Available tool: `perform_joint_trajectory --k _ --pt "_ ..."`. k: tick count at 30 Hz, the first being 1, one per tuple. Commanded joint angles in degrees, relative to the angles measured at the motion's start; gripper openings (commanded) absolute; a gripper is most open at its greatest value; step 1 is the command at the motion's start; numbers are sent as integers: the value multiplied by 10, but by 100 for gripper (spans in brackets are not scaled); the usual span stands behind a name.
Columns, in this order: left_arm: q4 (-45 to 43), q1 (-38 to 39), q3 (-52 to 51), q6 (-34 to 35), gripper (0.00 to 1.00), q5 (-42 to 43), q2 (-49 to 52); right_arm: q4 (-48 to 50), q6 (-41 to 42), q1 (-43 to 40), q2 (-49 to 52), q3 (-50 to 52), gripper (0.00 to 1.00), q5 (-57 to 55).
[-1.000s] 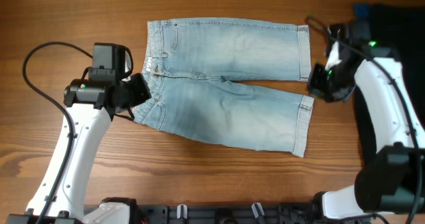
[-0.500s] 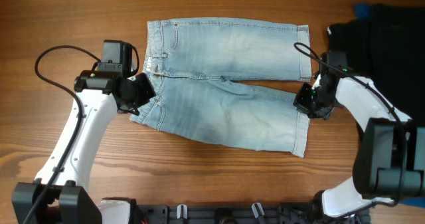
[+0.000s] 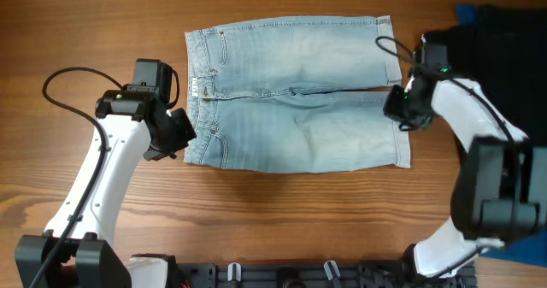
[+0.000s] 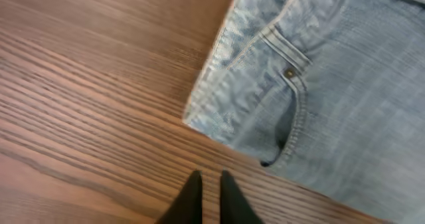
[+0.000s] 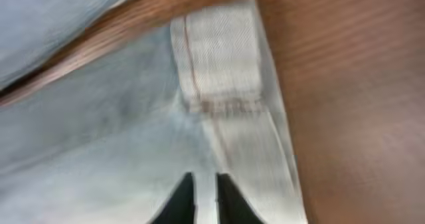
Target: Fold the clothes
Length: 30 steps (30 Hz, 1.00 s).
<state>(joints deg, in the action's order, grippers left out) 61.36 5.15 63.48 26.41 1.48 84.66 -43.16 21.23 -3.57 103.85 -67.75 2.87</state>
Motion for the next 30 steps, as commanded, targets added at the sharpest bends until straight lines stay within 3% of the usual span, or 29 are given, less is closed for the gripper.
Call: perform_joint_trajectory --k 1,3,4,5,8,11,16,21,30 --pt "3 2 5 -5 21 49 -4 -67 49 -2 -132 -43 25 5" --pt "4 2 5 -4 25 49 -4 -134 62 -2 -172 -43 29 -7" --pt "1 2 5 -4 31 49 -4 -170 78 -2 -181 -43 46 -28" --pt "-2 2 5 -4 37 49 -4 -202 93 -2 -184 -42 54 -47" --pt "-17 2 5 -5 40 49 -4 -250 132 -3 -184 -6 54 -39" --pt "-7 2 5 -5 49 49 -4 -224 182 -7 -183 48 54 -10" --pt "-1 2 3 -5 54 49 -4 -125 229 -29 -183 157 51 47" --pt "-5 2 3 -5 55 49 -4 -51 250 -80 -181 178 51 68" --pt "-5 2 3 -5 57 49 -4 17 315 -80 -179 233 54 103"
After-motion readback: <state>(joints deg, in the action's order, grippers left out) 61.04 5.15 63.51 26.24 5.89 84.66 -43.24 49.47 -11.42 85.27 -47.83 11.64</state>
